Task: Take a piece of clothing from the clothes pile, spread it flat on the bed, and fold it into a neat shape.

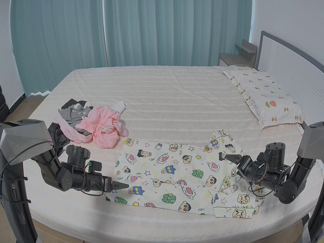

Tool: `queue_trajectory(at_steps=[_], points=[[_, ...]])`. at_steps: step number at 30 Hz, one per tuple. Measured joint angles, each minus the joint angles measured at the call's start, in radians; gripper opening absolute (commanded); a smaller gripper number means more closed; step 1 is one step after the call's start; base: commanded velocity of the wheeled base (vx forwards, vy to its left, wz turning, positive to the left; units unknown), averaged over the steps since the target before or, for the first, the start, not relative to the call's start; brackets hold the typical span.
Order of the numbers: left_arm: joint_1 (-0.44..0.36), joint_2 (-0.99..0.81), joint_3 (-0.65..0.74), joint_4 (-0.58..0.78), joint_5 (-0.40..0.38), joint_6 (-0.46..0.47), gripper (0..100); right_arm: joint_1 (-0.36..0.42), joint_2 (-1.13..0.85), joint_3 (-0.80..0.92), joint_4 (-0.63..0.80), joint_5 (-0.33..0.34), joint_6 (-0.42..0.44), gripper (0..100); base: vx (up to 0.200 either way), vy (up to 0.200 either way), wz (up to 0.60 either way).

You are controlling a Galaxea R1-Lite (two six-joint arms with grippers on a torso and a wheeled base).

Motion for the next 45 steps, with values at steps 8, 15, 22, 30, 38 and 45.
queue_trajectory(at_steps=[8,15,22,30,38,45], points=[[0.008,0.020,0.011,-0.002,0.004,0.007,100,0.001,0.005,0.001,-0.001,0.000,0.000,100,0.000,0.000,0.00],[0.023,0.020,0.041,-0.002,0.002,0.039,100,0.001,0.007,0.002,0.000,0.000,0.000,100,0.000,0.000,0.00],[0.023,0.024,0.051,-0.002,-0.001,0.041,100,0.001,0.013,0.001,-0.001,0.000,-0.001,100,0.000,0.000,0.00],[0.026,0.023,0.061,-0.009,-0.001,0.041,100,0.003,0.019,0.001,-0.002,-0.001,-0.002,100,0.000,0.000,0.00],[0.054,0.010,0.086,-0.009,-0.001,0.037,100,0.002,0.020,0.001,-0.001,-0.001,-0.002,100,0.000,0.000,0.00],[0.059,0.007,0.088,-0.044,-0.003,0.025,100,0.003,0.021,0.000,-0.001,-0.001,-0.002,100,0.000,0.000,0.00]])
